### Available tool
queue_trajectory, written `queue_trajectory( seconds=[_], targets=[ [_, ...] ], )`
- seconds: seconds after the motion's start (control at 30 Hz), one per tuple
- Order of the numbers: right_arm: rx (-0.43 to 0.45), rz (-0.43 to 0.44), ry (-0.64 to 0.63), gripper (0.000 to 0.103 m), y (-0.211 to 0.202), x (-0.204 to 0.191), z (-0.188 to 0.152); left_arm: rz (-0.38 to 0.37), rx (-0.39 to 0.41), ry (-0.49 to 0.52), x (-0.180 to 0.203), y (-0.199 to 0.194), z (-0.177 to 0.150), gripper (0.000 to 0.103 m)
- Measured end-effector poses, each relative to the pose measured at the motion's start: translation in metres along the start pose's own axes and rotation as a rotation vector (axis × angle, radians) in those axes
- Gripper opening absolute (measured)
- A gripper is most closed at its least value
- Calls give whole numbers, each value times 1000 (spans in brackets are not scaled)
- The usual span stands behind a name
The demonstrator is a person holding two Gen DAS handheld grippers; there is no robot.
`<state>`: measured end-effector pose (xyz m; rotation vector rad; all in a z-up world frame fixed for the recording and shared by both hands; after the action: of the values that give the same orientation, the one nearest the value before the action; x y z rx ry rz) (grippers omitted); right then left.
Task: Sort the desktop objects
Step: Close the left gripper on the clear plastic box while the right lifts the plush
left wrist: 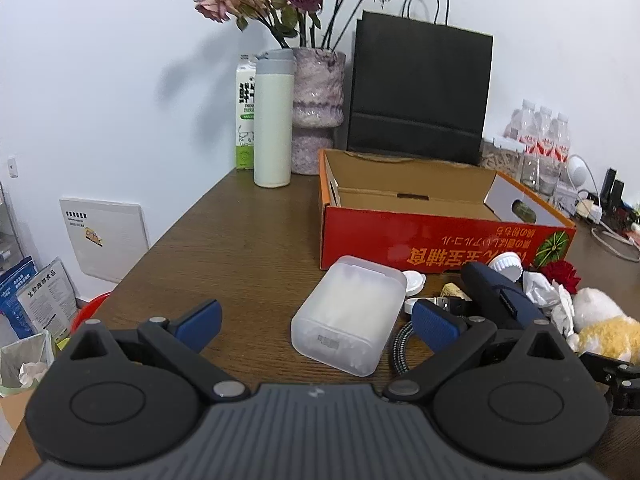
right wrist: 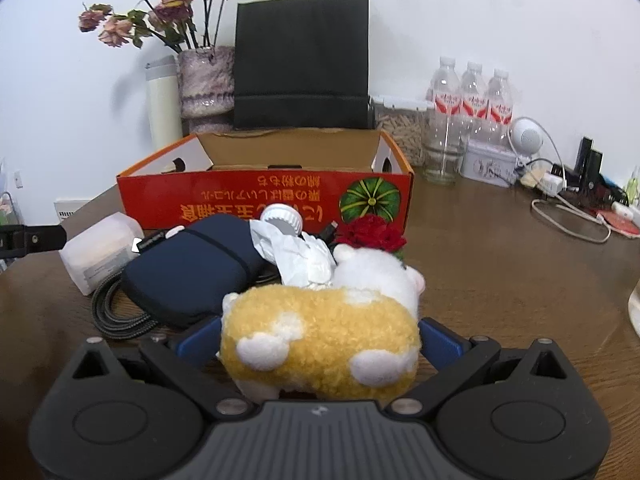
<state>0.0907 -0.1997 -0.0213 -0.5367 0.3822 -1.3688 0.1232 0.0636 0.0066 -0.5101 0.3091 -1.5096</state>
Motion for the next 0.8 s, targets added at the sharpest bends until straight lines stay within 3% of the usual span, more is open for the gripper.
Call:
queue_trajectory(
  seconds=[0.33, 0.8],
  targets=[
    [-6, 9, 26, 103, 14, 17, 2, 3, -55, 88, 19, 40, 4, 103],
    [31, 38, 40, 101, 23, 35, 2, 10, -150, 59, 17, 84, -3, 103]
  ],
)
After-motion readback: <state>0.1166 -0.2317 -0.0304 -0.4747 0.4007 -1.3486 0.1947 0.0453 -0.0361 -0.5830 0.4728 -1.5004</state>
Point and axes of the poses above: each gripper's, at about its wrist camera, not at the fingertips, and y roughly the way its jaws point, x to its right, z to its top, the point moved 5 cm from there along y, roughly the way its jaws point, and after that the axes turned 5 degrees about -y, right-handed, at the moved point
